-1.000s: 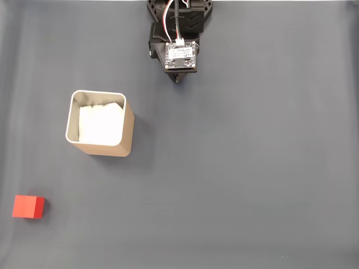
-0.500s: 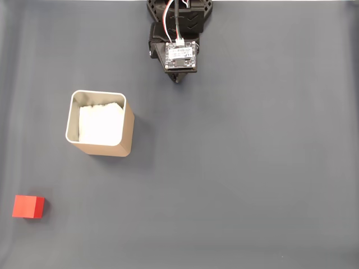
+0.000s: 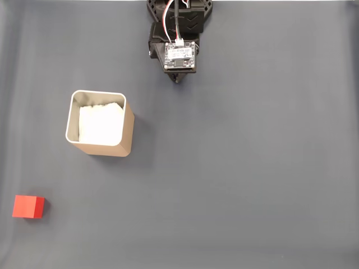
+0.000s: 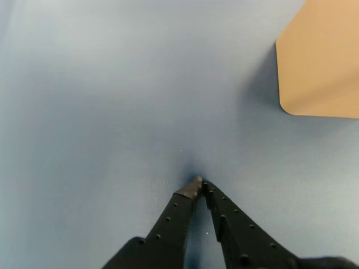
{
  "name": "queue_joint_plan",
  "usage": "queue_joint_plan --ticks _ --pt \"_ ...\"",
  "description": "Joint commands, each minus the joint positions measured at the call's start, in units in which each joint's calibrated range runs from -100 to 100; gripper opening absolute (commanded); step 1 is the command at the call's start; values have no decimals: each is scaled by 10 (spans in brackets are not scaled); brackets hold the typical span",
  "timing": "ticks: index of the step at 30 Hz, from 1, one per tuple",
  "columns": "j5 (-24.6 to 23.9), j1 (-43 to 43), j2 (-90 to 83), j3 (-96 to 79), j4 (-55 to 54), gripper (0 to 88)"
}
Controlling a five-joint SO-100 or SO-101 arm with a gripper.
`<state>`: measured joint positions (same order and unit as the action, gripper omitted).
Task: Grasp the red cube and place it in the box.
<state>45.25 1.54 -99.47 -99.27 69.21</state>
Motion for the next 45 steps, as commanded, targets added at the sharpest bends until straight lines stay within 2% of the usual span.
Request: queue_joint_plan --ticks 1,13,20,34,45 --pt "-6 -1 -5 -5 -66 1" --pt "-12 -2 25 29 -221 1" --pt "-22 -14 93 134 -263 1" --pt "-39 -13 271 402 -253 1" --pt "-32 31 396 608 -162 1"
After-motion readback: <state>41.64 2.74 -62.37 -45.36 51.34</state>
